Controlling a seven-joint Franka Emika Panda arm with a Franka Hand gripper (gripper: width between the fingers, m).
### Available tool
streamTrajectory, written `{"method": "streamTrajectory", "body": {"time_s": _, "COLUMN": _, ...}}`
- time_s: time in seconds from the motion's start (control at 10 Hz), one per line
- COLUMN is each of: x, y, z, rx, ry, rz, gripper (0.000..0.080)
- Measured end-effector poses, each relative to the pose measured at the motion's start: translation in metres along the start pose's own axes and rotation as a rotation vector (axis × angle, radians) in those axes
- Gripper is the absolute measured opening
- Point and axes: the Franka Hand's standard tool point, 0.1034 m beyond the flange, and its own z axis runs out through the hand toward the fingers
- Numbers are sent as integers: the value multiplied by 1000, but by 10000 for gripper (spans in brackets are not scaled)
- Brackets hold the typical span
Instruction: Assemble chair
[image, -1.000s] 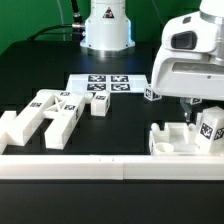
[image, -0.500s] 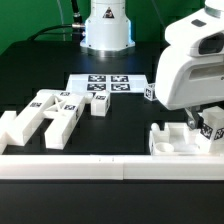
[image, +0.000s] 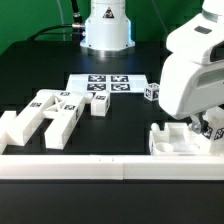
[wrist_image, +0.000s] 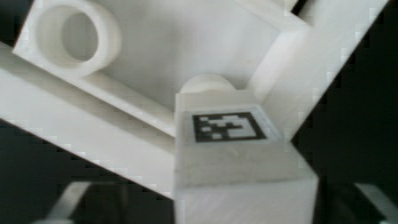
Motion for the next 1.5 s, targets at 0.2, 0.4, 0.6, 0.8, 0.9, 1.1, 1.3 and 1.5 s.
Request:
{"method": "streamTrajectory", "body": {"time_s": 0.2, "x": 0, "y": 0, "z": 0, "rx": 0, "ry": 0, "rz": 4, "gripper": 286}}
{"method": "streamTrajectory", "body": {"time_s": 0.4, "x": 0, "y": 0, "z": 0, "rx": 0, "ry": 0, "rz": 23, "gripper": 288}}
{"method": "streamTrajectory", "body": {"time_s": 0.6, "x": 0, "y": 1, "z": 0, "rx": 2, "ry": 2, "rz": 205, "gripper": 288}}
{"method": "streamTrajectory", "body": {"time_s": 0.8, "x": -1, "y": 2, "z": 1, "rx": 0, "ry": 8, "rz": 414, "gripper": 288}}
{"method": "streamTrajectory", "body": {"time_s": 0.9, "x": -2, "y": 2, "z": 1, "rx": 0, "ry": 8, "rz": 543, "gripper": 289}}
{"method": "streamTrajectory", "body": {"time_s": 1.1, "x": -3, "y": 4, "z": 1, "rx": 5, "ry": 8, "rz": 722, "gripper": 290}}
{"method": "streamTrajectory", "body": {"time_s": 1.3, "x": -3, "y": 5, "z": 2, "rx": 7, "ry": 8, "rz": 912, "gripper": 291}}
{"method": "streamTrajectory", "body": {"time_s": 1.5, "x": -4, "y": 6, "z": 2, "rx": 6, "ry": 6, "rz": 1115, "gripper": 291}}
